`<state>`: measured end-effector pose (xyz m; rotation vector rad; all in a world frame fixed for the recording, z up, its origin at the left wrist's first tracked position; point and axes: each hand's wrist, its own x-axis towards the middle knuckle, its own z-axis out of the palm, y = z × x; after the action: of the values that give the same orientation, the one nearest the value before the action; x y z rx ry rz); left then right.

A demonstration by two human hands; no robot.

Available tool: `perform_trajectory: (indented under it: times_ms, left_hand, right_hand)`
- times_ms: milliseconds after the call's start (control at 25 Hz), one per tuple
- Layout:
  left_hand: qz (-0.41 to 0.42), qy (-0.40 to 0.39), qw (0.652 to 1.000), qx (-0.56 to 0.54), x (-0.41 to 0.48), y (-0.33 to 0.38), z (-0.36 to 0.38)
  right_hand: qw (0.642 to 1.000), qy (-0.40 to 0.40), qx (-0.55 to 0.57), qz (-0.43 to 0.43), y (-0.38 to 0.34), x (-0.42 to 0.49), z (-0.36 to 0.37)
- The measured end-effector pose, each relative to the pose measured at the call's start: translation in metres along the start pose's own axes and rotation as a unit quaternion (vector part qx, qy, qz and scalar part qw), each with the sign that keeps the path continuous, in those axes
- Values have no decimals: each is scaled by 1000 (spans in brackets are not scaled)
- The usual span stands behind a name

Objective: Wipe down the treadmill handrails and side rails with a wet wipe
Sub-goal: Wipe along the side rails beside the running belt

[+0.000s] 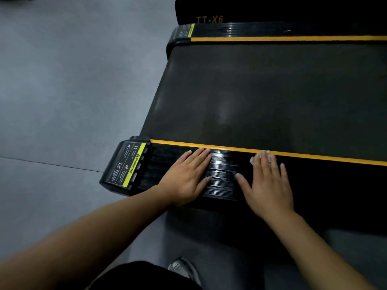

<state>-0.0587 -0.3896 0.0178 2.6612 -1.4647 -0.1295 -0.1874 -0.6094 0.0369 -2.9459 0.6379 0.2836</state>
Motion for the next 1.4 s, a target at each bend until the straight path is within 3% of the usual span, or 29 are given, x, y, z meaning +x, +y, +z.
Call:
perform_trajectory:
  times_ms: [160, 240, 400, 480, 680, 960, 1120, 1200, 1400]
  left_hand:
    - [19, 5, 1000, -19, -1, -7, 5]
    - [19, 15, 999, -26, 0, -8, 5]
    - [12, 25, 1000, -8, -1, -5, 3]
    - [9, 29, 1000, -8, 0, -4, 4]
    - [3, 45, 999, -18, -1, -2, 5]
    - [-5, 60, 998, -15, 0, -1, 7]
    - [-4, 78, 997, -16, 0, -1, 9]
    - [-5, 87, 996, -22, 0, -1, 11]
    - [-2, 108, 994, -18, -2, 0, 11]
  right_hand:
    - [994, 13, 22, -102, -77, 3, 17]
    - [992, 4, 10, -122, -80, 5, 20]
    - [997, 78, 2, -25, -12, -20, 21]
    - [998, 58, 11, 9, -1, -24, 21]
    - [990, 71, -10, -118, -62, -15, 37]
    - [996, 85, 1, 21, -3, -50, 33]
    - [990, 106, 2, -95, -73, -39, 48]
    - [986, 102, -16, -130, -75, -38, 49]
    - [993, 106, -35, -35, -9, -59, 44]
